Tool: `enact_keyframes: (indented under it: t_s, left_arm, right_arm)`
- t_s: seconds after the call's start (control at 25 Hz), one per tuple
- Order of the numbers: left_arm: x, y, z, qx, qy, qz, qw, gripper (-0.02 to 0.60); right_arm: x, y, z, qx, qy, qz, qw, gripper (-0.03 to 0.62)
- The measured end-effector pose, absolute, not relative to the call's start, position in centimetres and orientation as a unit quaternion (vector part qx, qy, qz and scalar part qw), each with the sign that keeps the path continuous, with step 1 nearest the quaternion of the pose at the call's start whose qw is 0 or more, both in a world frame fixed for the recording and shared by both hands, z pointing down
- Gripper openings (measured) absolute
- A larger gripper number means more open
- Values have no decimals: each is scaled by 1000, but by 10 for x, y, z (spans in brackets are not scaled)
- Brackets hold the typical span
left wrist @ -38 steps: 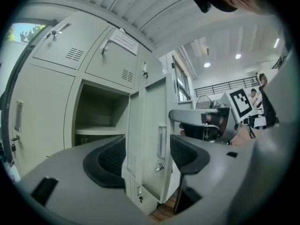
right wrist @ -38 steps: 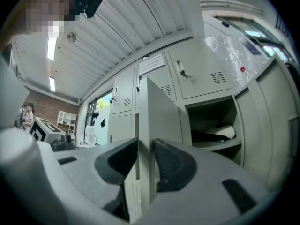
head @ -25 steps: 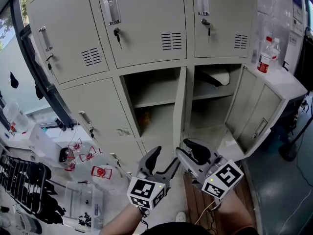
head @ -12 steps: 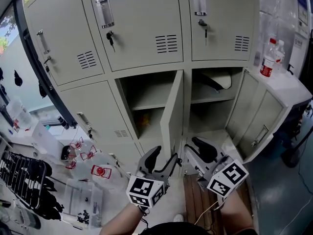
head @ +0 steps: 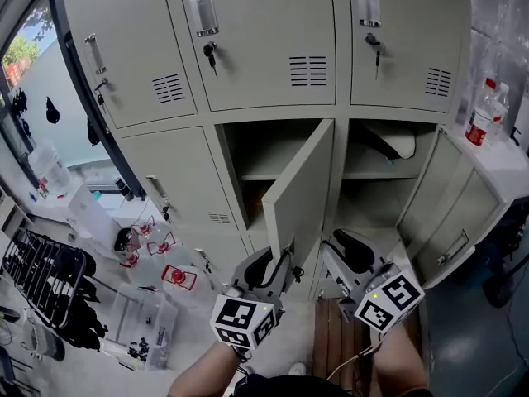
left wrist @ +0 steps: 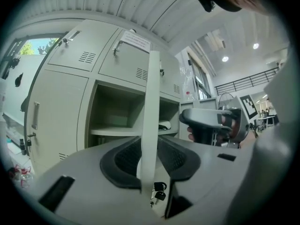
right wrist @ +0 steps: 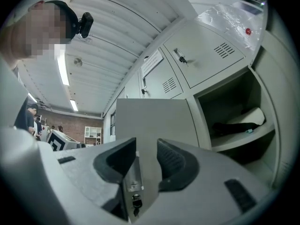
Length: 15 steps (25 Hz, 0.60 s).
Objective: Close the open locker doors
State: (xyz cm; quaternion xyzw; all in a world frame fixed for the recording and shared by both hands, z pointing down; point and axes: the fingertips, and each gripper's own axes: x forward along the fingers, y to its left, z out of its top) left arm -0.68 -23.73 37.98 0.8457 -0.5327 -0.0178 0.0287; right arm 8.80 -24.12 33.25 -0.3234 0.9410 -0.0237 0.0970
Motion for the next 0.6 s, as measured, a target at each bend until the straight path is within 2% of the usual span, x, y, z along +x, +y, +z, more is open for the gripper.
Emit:
enact_keyframes:
  t_s: [0.6]
  left_arm:
    - [-57,-260,379,813,-581,-17,35,118]
  right_arm:
    - [75,-254,341,-336,938,-30,86,127]
